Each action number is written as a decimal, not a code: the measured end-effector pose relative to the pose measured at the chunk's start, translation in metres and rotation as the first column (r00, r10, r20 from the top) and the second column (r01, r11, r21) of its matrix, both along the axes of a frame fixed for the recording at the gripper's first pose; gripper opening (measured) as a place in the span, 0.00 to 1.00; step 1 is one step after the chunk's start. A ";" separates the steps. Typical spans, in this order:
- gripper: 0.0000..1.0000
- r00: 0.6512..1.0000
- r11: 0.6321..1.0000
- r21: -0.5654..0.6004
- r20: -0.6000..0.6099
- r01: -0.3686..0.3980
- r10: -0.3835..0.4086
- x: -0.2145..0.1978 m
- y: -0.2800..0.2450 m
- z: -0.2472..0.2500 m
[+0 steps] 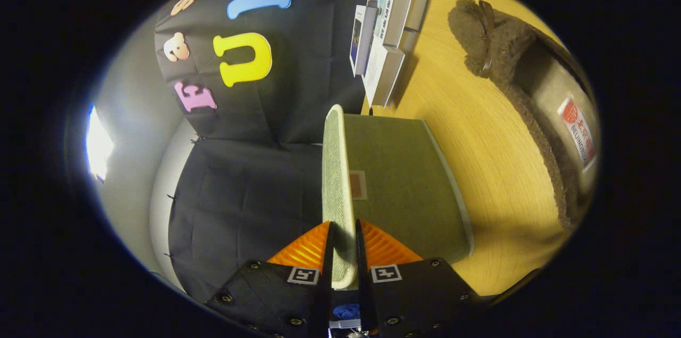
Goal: Open the storage box then place both shoes into the box .Put the left shoe in first, then the right shoe, with the right side of both shoes facing outward in a uniform manner.
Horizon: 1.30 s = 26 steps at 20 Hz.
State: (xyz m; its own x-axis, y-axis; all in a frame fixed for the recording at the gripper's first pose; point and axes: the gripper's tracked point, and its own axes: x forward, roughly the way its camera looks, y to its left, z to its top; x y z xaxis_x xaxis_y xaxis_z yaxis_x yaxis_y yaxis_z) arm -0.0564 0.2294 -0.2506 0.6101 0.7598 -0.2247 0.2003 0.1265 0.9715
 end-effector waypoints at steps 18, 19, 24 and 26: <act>0.02 0.946 0.963 -0.213 0.240 -0.167 0.218 0.024 0.053 0.131; 0.02 0.943 0.958 -0.228 0.245 -0.172 0.227 0.024 0.061 0.135; 0.03 0.919 0.929 -0.322 0.279 -0.183 0.277 0.025 0.095 0.157; 0.03 0.911 0.913 -0.364 0.286 -0.184 0.297 0.026 0.110 0.162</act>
State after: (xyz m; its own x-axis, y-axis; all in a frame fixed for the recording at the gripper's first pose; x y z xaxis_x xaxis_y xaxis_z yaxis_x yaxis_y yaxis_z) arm -0.0308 0.3397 -0.0888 0.4994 0.8123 -0.3014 -0.1994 0.4463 0.8724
